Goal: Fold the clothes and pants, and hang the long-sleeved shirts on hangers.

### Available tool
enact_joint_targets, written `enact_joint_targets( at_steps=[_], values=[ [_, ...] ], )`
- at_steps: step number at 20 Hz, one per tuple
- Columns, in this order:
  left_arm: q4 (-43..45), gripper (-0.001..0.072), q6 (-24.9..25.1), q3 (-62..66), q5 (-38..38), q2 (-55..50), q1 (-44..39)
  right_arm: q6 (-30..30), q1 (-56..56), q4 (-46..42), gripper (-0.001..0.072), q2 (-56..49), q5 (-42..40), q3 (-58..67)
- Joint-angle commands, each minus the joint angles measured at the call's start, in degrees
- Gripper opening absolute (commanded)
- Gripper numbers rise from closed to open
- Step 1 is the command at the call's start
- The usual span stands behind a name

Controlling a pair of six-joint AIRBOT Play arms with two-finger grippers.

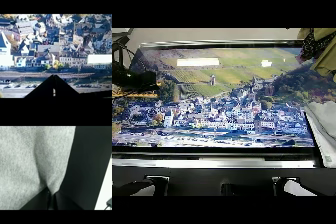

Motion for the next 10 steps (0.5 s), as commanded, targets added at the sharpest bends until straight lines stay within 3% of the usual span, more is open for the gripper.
enact_joint_targets(
  at_steps=[1,10],
  values=[
    [0.00,0.0017,0.04,-0.02,0.11,0.00,-0.02,-0.79,-0.02,-2.25,0.0030,0.02,0.20,-1.36],
    [0.00,0.0017,0.04,-0.02,0.11,0.00,-0.02,-1.14,-0.02,-3.02,0.0032,0.02,-2.75,-1.38]
  ],
)
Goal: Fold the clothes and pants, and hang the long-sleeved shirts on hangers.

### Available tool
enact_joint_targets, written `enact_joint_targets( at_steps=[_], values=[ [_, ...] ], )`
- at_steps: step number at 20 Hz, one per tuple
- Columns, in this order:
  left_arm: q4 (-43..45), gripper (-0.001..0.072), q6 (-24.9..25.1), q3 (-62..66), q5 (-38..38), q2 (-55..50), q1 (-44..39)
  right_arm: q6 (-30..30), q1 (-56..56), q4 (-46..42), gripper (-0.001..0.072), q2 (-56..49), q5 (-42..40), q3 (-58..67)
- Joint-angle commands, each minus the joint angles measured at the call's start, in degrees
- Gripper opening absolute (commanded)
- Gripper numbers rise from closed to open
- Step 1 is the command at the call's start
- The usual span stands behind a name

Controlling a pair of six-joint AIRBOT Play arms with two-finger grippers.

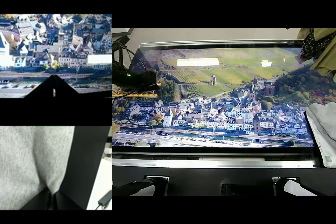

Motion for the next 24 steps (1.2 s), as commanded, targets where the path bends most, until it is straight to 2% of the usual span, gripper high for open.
enact_joint_targets(
  at_steps=[1,4,5,7,8,9,11,13,14,15,16,18,20,21,24],
  values=[
    [0.00,0.0017,0.02,-0.02,0.04,0.02,-0.02,-0.72,-0.02,-0.35,0.0032,0.02,-1.70,-0.09],
    [0.00,0.0018,0.02,-0.02,0.04,0.02,-0.02,-1.75,-0.02,-0.68,0.0034,0.00,-1.79,-1.42],
    [0.00,0.0017,0.02,-0.02,0.04,0.02,-0.02,-1.75,-0.02,-0.76,0.0064,0.00,-1.90,-1.90],
    [0.00,0.0017,0.02,-0.02,0.04,0.02,-0.02,-1.92,-0.02,-2.36,0.0298,0.00,-1.81,-2.05],
    [0.00,0.0017,0.02,-0.02,0.04,0.02,-0.02,-2.69,-0.02,-3.96,0.0353,0.00,-1.79,-2.03],
    [0.00,0.0017,0.04,-0.02,0.04,0.02,-0.02,-3.45,-0.02,-5.40,0.0368,0.04,-1.81,-2.03],
    [0.00,0.0017,0.48,-0.02,0.04,0.02,-0.02,-4.07,-0.02,-6.45,0.0368,0.50,-1.31,-1.97],
    [0.02,0.0017,0.48,-0.02,0.07,0.00,0.00,-4.11,0.09,-3.74,0.0356,0.87,0.33,-1.57],
    [0.02,0.0017,0.50,-0.02,0.04,-0.04,0.00,-4.52,0.11,-0.68,0.0330,0.87,1.57,-0.81],
    [0.02,0.0017,1.01,-0.02,0.04,-0.17,0.00,-6.10,0.11,4.11,0.0266,0.87,3.45,0.28],
    [0.02,0.0018,2.78,-0.02,0.04,-0.44,-0.02,-8.17,0.11,9.86,0.0221,0.87,5.46,1.46],
    [0.09,0.0018,5.07,-0.24,0.07,-1.31,0.00,-14.69,0.55,26.36,0.0084,1.11,10.99,3.39],
    [1.01,0.0017,5.18,-1.03,0.44,-2.21,-0.02,-22.25,3.41,40.00,0.0067,1.62,14.80,3.43],
    [1.07,0.0017,5.18,-2.12,1.38,-2.21,-0.02,-24.96,6.14,44.06,0.0045,1.64,15.15,3.43],
    [1.07,0.0017,5.18,-6.34,4.20,-1.97,-0.02,-31.74,18.01,46.47,0.0032,1.66,14.19,3.43]
  ],
)
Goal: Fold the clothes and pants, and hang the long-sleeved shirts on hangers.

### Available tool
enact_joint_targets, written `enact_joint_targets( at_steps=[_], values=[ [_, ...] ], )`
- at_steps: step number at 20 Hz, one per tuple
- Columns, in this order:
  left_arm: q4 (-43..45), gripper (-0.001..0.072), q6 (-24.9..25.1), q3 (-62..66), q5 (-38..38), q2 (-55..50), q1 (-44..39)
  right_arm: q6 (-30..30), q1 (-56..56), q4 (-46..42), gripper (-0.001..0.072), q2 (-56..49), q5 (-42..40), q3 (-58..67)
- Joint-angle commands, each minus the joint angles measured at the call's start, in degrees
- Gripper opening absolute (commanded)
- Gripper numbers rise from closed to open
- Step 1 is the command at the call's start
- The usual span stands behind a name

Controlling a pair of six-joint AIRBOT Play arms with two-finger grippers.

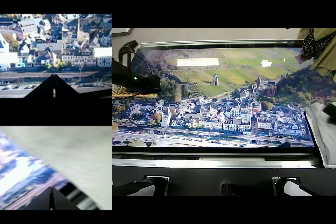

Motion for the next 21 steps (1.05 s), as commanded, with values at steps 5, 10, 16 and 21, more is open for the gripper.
enact_joint_targets(
  at_steps=[5,10,16,21],
  values=[
    [0.52,0.0017,3.45,-10.16,5.03,0.92,-1.73,-11.06,28.48,9.66,0.0033,3.89,6.49,-1.86],
    [1.77,0.0018,3.17,-12.17,4.57,0.87,-2.97,-9.33,36.74,9.53,0.0032,6.49,10.78,-2.95],
    [1.75,0.0018,2.86,-12.17,4.57,0.83,-2.99,-9.09,37.03,9.44,0.0032,6.51,9.11,-2.95],
    [1.75,0.0019,2.86,-12.17,4.57,0.83,-2.99,-9.09,37.03,9.44,0.0032,6.51,9.11,-2.95]
  ],
)
